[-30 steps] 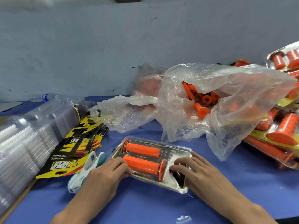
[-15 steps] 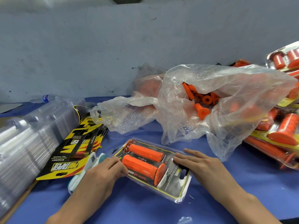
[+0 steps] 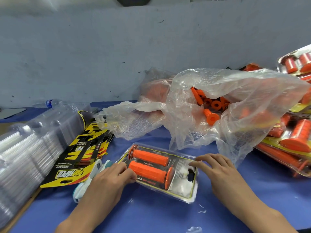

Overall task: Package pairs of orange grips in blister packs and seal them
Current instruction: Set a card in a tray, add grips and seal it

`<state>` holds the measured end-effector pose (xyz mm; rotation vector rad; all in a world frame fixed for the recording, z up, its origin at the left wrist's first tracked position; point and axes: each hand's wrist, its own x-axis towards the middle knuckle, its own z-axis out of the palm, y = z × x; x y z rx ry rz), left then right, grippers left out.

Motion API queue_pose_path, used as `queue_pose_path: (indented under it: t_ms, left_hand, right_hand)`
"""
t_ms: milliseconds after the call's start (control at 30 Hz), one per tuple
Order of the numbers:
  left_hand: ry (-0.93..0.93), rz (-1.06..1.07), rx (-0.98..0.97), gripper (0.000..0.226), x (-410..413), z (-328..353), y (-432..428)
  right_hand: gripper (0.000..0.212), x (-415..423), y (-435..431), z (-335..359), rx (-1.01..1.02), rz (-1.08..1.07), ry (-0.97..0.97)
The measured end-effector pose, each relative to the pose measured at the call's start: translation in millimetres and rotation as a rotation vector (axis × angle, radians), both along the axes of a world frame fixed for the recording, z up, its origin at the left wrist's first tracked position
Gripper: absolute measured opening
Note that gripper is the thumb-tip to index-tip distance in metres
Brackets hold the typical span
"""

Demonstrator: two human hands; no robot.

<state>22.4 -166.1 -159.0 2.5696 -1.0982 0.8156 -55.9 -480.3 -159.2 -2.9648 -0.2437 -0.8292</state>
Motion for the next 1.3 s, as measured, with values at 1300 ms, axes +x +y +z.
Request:
queue_pose_path:
  t_ms: [1300]
  left_hand:
    - [0.935,0.300,-1.209,0.031,-29,56,13]
  right_hand:
    - [0.019,-7,40,-21,0.261,0.338,0.009]
